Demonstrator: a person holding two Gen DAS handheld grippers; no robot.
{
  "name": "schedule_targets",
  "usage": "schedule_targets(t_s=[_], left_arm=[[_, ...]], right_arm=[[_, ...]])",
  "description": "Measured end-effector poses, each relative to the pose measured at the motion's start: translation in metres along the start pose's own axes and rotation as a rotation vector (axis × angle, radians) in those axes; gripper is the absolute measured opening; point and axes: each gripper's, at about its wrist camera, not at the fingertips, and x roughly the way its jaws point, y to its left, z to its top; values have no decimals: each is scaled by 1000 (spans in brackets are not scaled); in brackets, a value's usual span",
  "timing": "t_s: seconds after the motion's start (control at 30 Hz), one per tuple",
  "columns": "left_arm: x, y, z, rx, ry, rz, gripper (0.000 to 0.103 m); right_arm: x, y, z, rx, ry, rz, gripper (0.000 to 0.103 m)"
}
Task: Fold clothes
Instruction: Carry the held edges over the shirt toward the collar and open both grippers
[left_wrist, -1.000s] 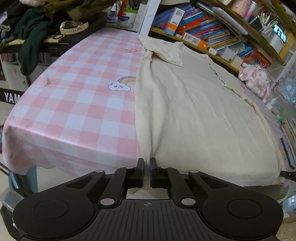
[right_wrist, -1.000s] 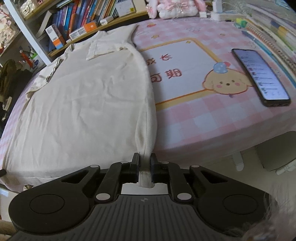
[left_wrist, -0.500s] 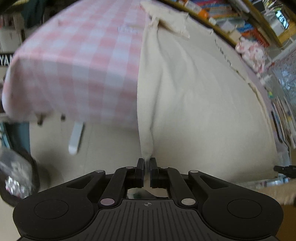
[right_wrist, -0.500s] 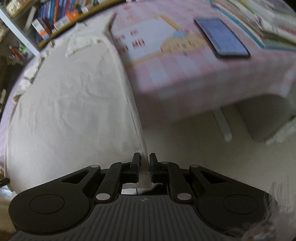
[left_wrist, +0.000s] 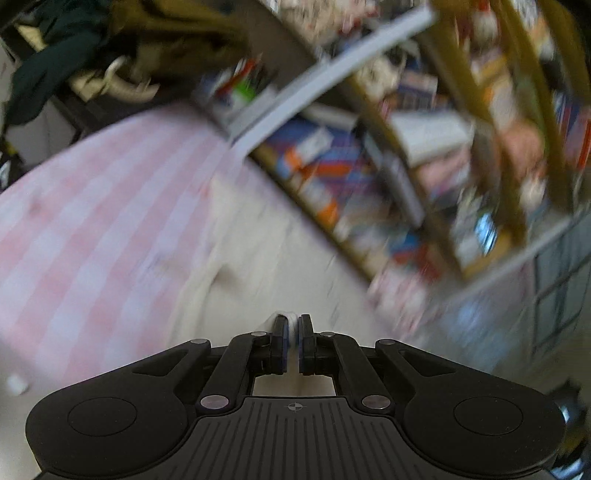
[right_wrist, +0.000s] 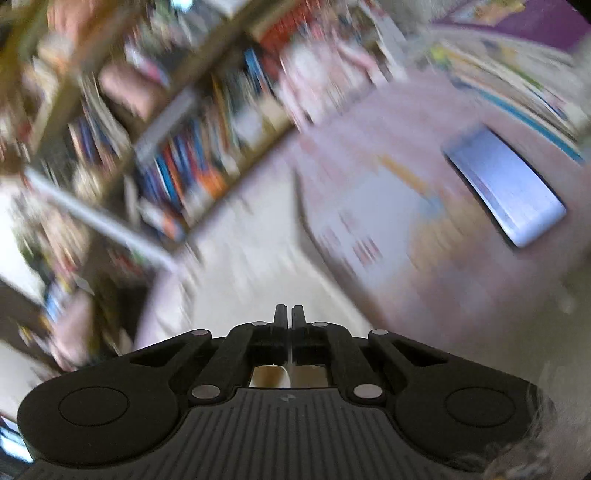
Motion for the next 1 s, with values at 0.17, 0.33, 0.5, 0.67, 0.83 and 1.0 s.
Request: schedule_targets(t_s=[0.17, 0.33, 0.5, 0.67, 0.83, 1.0], left_arm=[[53, -9, 28, 46, -38, 21, 4], [90, 2, 25, 36, 17, 113, 4], [99, 14, 21, 17, 26, 144, 4], [111, 19, 21, 5, 35, 176, 4], [114, 22, 20, -2, 42, 210, 4], [116, 25, 22, -12, 53, 238, 4]], right_arm=[[49, 32, 38, -21, -97, 86, 2], [99, 49, 44, -145, 13, 3, 2], [129, 37, 27, -155, 91, -57, 3], [154, 30, 21, -235, 120, -181, 43], [191, 19, 34, -272, 163, -214, 43], [231, 7, 43, -310, 268, -236, 44]])
